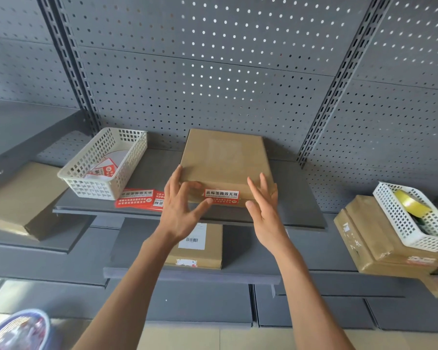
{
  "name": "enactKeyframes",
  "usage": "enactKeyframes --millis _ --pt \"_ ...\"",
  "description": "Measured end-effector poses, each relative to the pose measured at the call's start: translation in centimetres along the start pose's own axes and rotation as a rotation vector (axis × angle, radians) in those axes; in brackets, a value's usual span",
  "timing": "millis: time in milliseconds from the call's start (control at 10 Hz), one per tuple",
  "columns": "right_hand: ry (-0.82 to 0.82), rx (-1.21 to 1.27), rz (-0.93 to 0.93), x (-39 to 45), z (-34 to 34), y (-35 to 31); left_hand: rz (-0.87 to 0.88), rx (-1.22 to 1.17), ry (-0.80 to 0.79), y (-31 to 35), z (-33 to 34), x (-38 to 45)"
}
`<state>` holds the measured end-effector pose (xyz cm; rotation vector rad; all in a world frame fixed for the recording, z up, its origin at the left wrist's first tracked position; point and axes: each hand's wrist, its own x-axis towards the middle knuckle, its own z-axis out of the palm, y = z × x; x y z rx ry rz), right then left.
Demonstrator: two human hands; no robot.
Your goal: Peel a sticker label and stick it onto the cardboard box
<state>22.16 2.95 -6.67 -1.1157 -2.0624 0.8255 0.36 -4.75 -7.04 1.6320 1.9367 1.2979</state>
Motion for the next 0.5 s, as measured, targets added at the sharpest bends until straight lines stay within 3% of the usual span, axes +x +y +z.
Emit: enactKeyframes --millis 300,400,500 --pt "-0.137 -0.08 -0.007 -0.3 -1.4 0.1 -0.06 0.081 -0.056 0.1 -2.0 -0.2" --pt "-0.158 0.073 0.041 -1.2 -3.0 -0.7 -0.112 0.131 -0.083 1.2 -3.6 0.0" --pt "-0.042 0.24 0.064 -2.8 -5.3 -2.0 -0.136 0.12 -0.02 2.1 -5.3 0.8"
